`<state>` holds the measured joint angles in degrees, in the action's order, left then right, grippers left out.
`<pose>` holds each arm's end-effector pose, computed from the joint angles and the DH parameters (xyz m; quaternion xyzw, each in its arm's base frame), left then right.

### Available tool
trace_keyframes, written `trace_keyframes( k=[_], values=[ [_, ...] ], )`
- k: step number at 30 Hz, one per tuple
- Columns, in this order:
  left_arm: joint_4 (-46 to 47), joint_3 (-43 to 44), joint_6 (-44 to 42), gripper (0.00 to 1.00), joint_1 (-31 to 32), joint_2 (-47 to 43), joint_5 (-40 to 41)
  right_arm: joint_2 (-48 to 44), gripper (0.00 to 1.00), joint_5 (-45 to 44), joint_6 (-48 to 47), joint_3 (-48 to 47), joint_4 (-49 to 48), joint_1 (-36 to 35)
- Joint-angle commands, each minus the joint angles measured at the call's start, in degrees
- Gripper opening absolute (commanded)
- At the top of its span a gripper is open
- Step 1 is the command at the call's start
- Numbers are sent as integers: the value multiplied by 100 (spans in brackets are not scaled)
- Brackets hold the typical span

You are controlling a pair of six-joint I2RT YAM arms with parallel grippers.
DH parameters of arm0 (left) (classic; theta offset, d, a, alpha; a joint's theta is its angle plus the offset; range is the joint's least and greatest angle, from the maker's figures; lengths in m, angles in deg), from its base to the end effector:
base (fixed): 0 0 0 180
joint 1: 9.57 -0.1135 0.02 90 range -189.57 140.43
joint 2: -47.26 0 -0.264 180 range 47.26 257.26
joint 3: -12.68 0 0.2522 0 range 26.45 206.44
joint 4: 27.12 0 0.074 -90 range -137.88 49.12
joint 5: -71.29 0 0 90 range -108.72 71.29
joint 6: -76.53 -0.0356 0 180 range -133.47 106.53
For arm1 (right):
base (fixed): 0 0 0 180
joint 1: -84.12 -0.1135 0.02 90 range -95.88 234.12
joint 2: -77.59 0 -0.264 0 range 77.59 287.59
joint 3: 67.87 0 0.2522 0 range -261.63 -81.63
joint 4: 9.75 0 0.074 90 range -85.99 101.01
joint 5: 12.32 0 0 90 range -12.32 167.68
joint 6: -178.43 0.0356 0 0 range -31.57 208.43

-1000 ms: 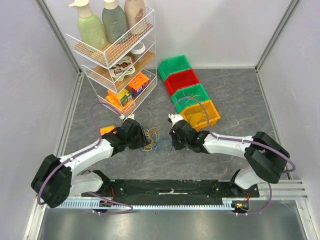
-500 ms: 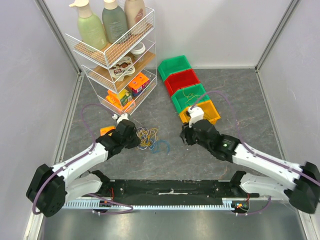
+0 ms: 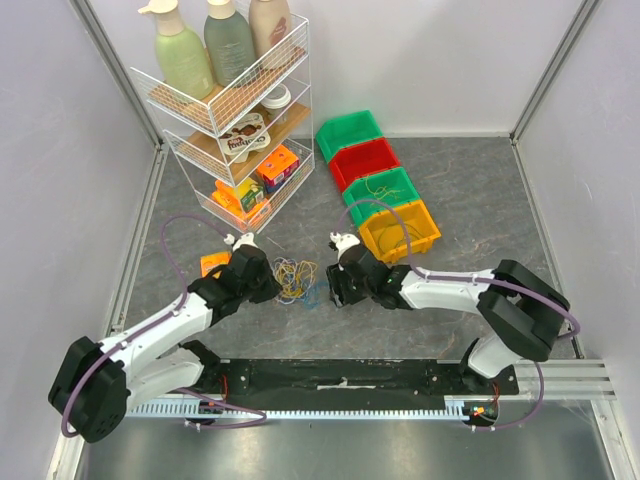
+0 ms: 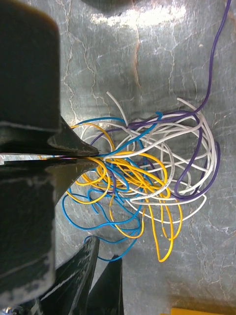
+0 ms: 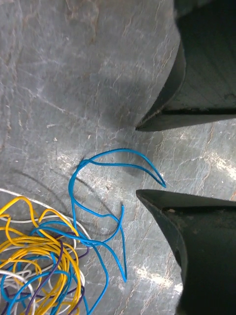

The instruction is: Untangle the cables

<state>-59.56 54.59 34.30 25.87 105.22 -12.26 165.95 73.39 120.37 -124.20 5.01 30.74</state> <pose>0.1610 -0.1097 0.1857 -0.1201 0.9261 -0.1956 0.2995 0.1818 0.2402 0.1638 -0.1593 0.9154 0.2237 0.2942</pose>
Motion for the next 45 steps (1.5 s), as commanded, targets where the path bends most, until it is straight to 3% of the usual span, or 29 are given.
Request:
trace_keyframes(
  k=[1, 5, 7, 8, 13, 19, 23, 30, 40, 45],
  values=[
    [382, -116, 163, 2, -11, -170, -145, 278, 49, 148, 189, -191, -521, -67],
    [242, -72, 267, 2, -11, -144, 179, 105, 13, -96, -3, -226, -180, -76],
    [-47, 7, 417, 2, -11, -153, 530, -378, 1, -701, -109, -182, 302, -76],
    [-196, 51, 522, 2, -11, -170, 732, -685, 0, -1018, -170, -156, 548, -76],
    [-1023, 227, 1006, 2, -20, -556, 1734, -2188, 0, -2881, -434, -226, 2165, -76],
    [-1147, 104, 875, 2, -28, -1540, 2324, -3920, 0, -4025, -233, -454, 3459, -32],
    [-1261, 42, 778, 1, -20, -2033, 2492, -4949, 0, -4369, -101, -525, 3592, -32],
    [-1446, 60, 611, 2, -28, -2209, 2474, -5785, 0, -4843, 31, -630, 3697, -32],
    [-1490, -81, 672, 2, -29, -2192, 2588, -6769, 0, -5705, -724, -2272, 4190, -32],
    [-1490, -81, 699, 2, -37, -2131, 2624, -7104, 0, -5943, -892, -2494, 4225, -49]
  ],
)
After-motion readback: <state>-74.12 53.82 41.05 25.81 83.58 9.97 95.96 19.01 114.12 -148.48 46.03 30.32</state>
